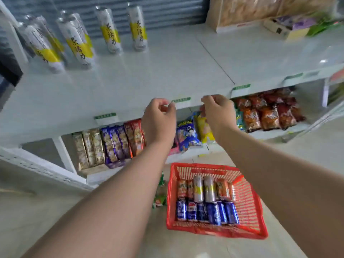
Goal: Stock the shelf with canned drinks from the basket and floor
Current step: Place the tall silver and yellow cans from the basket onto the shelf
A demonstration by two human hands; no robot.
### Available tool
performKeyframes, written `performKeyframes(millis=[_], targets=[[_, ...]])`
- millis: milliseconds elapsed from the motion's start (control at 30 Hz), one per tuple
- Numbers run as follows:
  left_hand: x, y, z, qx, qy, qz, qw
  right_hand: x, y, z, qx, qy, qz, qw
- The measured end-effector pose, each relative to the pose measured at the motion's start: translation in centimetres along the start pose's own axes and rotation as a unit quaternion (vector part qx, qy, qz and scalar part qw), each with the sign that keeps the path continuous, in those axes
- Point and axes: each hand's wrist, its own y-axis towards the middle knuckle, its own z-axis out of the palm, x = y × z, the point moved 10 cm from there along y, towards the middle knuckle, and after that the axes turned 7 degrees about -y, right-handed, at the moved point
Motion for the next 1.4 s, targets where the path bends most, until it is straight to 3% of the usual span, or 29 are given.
performKeyframes(millis=[367,600,833,1100,1267,1400], targets=[[14.2,-12.6,12.8,0.14,0.059,-0.133,0.979,-21.4,-2.8,-7.6,-0.011,-0.058,0.131,0.99],[26.0,-16.9,16.8,0.204,0.125,-0.193,0.952,-35.1,-4.0,-6.3,-0.041,-0.052,0.217,0.974],[37.8,-19.4,21.6,0.244,0.146,-0.24,0.928,-48.4,-4.4,-3.3,-0.016,-0.105,0.263,0.959],[50.6,-20.5,28.8,0.289,0.163,-0.277,0.902,-59.9,-1.5,2.6,0.046,-0.147,0.256,0.954],[56.5,-21.9,32.0,0.31,0.183,-0.326,0.874,-65.4,0.4,8.5,0.146,-0.194,0.253,0.937],[57.8,-21.6,33.0,0.309,0.224,-0.3,0.874,-66.4,1.5,9.9,0.128,-0.251,0.216,0.935]])
